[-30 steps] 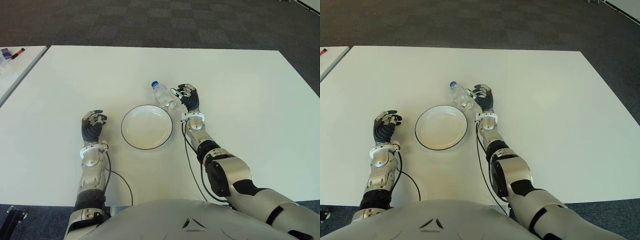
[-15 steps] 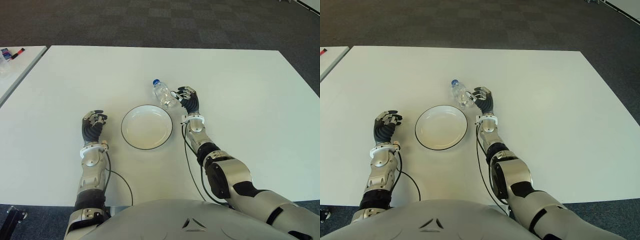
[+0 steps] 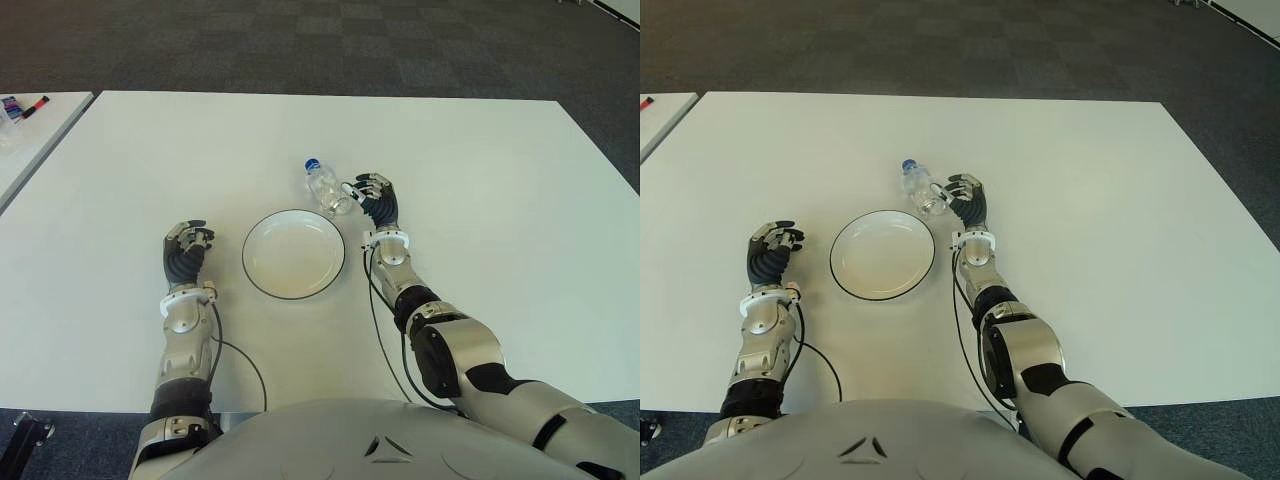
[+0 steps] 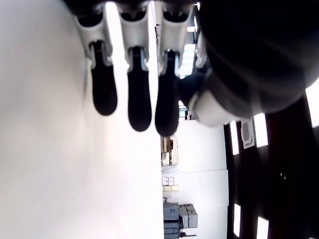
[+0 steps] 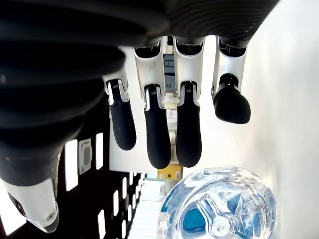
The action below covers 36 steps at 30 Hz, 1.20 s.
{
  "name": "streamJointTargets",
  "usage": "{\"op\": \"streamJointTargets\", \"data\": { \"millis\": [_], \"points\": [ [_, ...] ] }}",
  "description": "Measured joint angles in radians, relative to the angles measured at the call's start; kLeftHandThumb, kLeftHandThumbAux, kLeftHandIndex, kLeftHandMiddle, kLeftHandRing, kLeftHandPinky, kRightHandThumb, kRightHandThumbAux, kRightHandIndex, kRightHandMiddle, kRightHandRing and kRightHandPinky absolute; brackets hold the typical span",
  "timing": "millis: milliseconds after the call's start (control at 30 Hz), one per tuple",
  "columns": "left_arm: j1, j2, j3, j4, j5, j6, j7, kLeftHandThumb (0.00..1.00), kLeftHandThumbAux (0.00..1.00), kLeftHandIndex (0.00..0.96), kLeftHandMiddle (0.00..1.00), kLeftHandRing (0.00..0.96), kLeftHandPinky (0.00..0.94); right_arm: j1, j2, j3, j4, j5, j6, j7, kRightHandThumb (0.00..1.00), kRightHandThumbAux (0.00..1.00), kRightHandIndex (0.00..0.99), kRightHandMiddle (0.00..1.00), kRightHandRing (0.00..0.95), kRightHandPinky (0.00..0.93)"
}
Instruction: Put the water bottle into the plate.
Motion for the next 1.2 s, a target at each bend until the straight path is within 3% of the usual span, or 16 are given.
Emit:
{"op": "streamJointTargets", "data": {
  "millis": [767, 1200],
  "points": [
    [-0.019, 0.001, 0.001, 0.027, 0.002, -0.010, 0.000, 0.685, 0.721, 0.423, 0.544, 0.519, 0.492, 0.003, 0.000, 0.012, 0.003, -0.019, -0.023, -0.021, 0.956, 0.657, 0.394, 0.508, 0.508, 0.738],
    [-0.026, 0.001, -0.001, 0.036, 0.005, -0.015, 0.011, 0.683, 0.723, 0.420, 0.535, 0.496, 0.453, 0.009, -0.002, 0.044, 0.001, -0.047, -0.054, -0.038, 0.954, 0.658, 0.391, 0.503, 0.506, 0.757]
  ]
}}
